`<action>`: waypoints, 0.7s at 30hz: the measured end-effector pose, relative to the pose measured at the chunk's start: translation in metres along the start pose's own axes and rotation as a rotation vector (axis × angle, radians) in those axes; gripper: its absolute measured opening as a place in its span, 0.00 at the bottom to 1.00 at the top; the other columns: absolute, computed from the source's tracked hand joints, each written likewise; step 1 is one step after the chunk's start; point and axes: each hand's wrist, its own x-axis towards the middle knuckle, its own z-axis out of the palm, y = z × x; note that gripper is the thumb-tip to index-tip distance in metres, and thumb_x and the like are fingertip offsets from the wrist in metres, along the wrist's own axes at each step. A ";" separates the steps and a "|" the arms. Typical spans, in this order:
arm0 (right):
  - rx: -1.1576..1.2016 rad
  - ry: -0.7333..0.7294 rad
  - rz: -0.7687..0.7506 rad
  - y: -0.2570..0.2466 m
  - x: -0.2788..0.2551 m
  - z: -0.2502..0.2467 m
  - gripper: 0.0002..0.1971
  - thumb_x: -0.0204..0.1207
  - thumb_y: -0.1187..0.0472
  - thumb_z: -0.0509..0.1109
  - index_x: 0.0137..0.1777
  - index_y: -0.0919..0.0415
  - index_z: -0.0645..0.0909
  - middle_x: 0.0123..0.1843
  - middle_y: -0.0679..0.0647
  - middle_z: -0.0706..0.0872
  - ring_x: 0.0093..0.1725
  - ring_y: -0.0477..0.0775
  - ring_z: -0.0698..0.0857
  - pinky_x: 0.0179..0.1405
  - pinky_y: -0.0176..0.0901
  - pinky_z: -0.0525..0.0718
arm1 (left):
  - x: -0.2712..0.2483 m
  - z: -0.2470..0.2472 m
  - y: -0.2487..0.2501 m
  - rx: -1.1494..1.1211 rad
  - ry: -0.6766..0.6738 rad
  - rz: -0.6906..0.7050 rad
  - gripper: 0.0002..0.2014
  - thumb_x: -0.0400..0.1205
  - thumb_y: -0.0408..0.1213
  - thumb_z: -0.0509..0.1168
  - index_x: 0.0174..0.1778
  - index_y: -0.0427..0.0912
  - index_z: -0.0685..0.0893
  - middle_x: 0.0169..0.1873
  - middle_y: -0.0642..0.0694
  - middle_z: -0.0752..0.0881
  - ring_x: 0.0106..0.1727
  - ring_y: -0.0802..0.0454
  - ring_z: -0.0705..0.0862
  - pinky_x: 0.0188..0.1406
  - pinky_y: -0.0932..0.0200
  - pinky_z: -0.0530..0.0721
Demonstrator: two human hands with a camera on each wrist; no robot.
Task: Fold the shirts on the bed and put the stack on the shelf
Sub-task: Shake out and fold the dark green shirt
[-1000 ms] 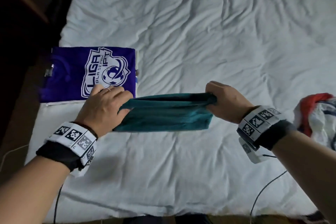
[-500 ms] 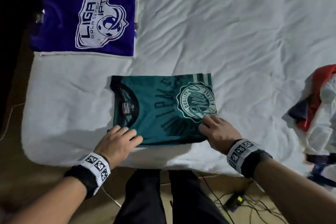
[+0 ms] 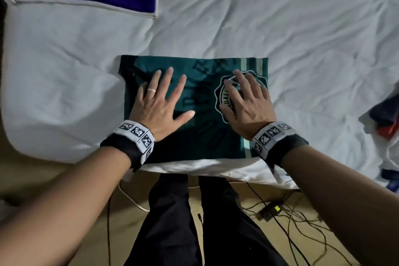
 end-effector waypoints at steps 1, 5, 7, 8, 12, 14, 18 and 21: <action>-0.028 -0.070 0.020 -0.003 -0.001 0.007 0.35 0.83 0.36 0.49 0.86 0.50 0.57 0.88 0.58 0.52 0.85 0.66 0.56 0.78 0.67 0.62 | -0.002 0.008 0.001 0.028 -0.057 -0.025 0.45 0.80 0.74 0.44 0.89 0.51 0.48 0.89 0.41 0.48 0.88 0.37 0.51 0.78 0.31 0.60; -0.075 -0.160 -0.087 -0.009 -0.032 0.027 0.42 0.79 0.28 0.48 0.88 0.50 0.50 0.89 0.59 0.45 0.87 0.66 0.48 0.80 0.70 0.58 | -0.042 0.031 -0.015 0.061 -0.047 -0.153 0.44 0.82 0.71 0.39 0.89 0.45 0.50 0.89 0.42 0.49 0.89 0.42 0.48 0.81 0.31 0.48; -0.044 -0.171 -0.103 -0.003 -0.048 0.025 0.42 0.78 0.27 0.48 0.88 0.48 0.51 0.89 0.57 0.46 0.87 0.64 0.50 0.80 0.68 0.58 | -0.061 0.030 -0.023 0.034 -0.001 -0.205 0.43 0.83 0.69 0.43 0.89 0.44 0.53 0.89 0.40 0.52 0.88 0.41 0.52 0.78 0.33 0.49; -0.007 -0.156 -0.065 0.002 -0.054 0.023 0.41 0.78 0.28 0.48 0.87 0.47 0.53 0.89 0.55 0.48 0.86 0.62 0.52 0.80 0.66 0.58 | -0.067 0.027 -0.025 0.011 0.020 -0.218 0.43 0.82 0.68 0.45 0.88 0.44 0.55 0.88 0.39 0.55 0.87 0.38 0.56 0.76 0.33 0.53; 0.261 0.030 0.355 0.027 -0.058 0.011 0.31 0.80 0.36 0.56 0.79 0.52 0.66 0.79 0.58 0.67 0.73 0.64 0.67 0.70 0.62 0.68 | -0.071 0.009 -0.022 -0.156 0.093 -0.527 0.42 0.81 0.69 0.52 0.83 0.41 0.63 0.73 0.31 0.71 0.69 0.30 0.73 0.63 0.33 0.70; 0.391 0.037 0.515 0.039 -0.050 0.006 0.30 0.80 0.41 0.64 0.75 0.60 0.70 0.69 0.63 0.77 0.68 0.67 0.74 0.67 0.59 0.72 | -0.063 0.000 -0.021 -0.316 0.024 -0.724 0.41 0.81 0.70 0.54 0.79 0.39 0.66 0.70 0.28 0.72 0.69 0.28 0.74 0.64 0.32 0.75; 0.420 -0.228 0.597 0.046 -0.028 -0.008 0.31 0.77 0.37 0.68 0.68 0.61 0.76 0.58 0.60 0.88 0.60 0.63 0.84 0.60 0.52 0.81 | -0.044 -0.009 -0.026 -0.572 -0.063 -0.883 0.42 0.76 0.74 0.61 0.71 0.39 0.73 0.65 0.33 0.81 0.64 0.31 0.81 0.61 0.41 0.79; 0.571 -0.311 0.598 0.043 -0.019 -0.014 0.22 0.74 0.42 0.75 0.56 0.61 0.83 0.53 0.60 0.89 0.54 0.63 0.87 0.55 0.52 0.85 | -0.037 -0.006 -0.033 -0.732 -0.109 -0.860 0.34 0.75 0.70 0.67 0.61 0.42 0.82 0.55 0.36 0.87 0.56 0.33 0.85 0.54 0.46 0.83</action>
